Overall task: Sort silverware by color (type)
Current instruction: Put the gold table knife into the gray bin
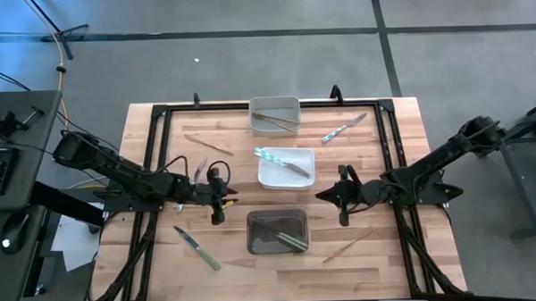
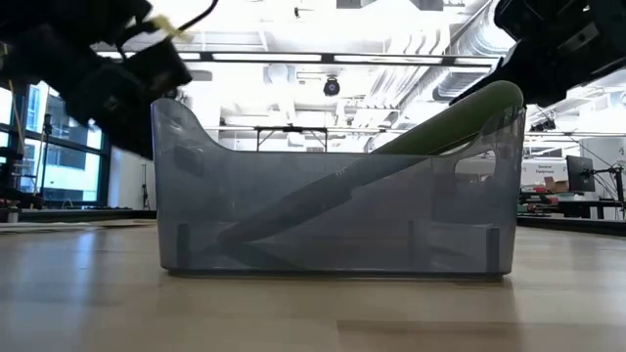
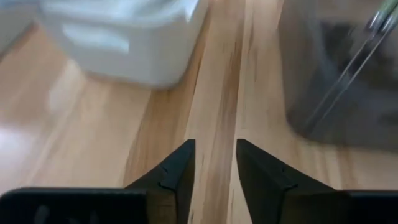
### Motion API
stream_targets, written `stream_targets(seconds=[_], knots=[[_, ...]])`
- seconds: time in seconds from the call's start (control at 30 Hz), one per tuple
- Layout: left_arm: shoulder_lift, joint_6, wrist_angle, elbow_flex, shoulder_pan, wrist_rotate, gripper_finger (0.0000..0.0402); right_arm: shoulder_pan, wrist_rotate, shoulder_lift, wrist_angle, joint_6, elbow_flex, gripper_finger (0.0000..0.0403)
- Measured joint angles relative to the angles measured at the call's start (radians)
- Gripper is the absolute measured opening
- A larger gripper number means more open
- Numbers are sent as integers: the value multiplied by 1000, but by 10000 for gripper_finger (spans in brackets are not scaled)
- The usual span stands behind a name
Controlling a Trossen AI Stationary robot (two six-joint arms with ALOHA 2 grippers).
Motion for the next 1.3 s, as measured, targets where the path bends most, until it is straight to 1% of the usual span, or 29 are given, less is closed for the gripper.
stream_targets(seconds=[0.1, 0.23, 0.33, 0.4, 0.57, 0.7, 0.77, 0.9, 1.03, 1.17, 1.3], knots=[[-8, -39, -114, 21, 16, 1, 92, 0, 1, 0, 53, -34, -17, 0], [-14, -105, -359, 106, 121, 3, 78, 0, 1, 0, 84, -72, -20, 0], [-13, -54, -498, 162, 228, 13, 71, 0, 1, 0, 102, -92, -20, 0], [-13, 32, -549, 195, 309, 47, 69, 0, 0, 0, 102, -93, -20, 0], [-13, 219, -582, 240, 495, 122, 76, 0, -8, 0, 101, -92, -20, 0], [-13, 340, -615, 268, 611, 184, 95, 0, -8, 0, 100, -90, -20, 0], [-13, 399, -618, 270, 655, 199, 108, 0, -8, 0, 100, -86, -20, 0], [-10, 496, -632, 270, 736, 237, 142, 0, -8, 0, 100, -86, -20, 0], [5, 585, -641, 270, 808, 239, 170, -1, -8, 0, 100, -88, -20, 0], [27, 673, -648, 274, 856, 239, 176, -2, -8, 0, 103, -97, -20, 0], [84, 714, -683, 319, 890, 239, 172, -2, -8, 1, 103, -105, -20, 0]])
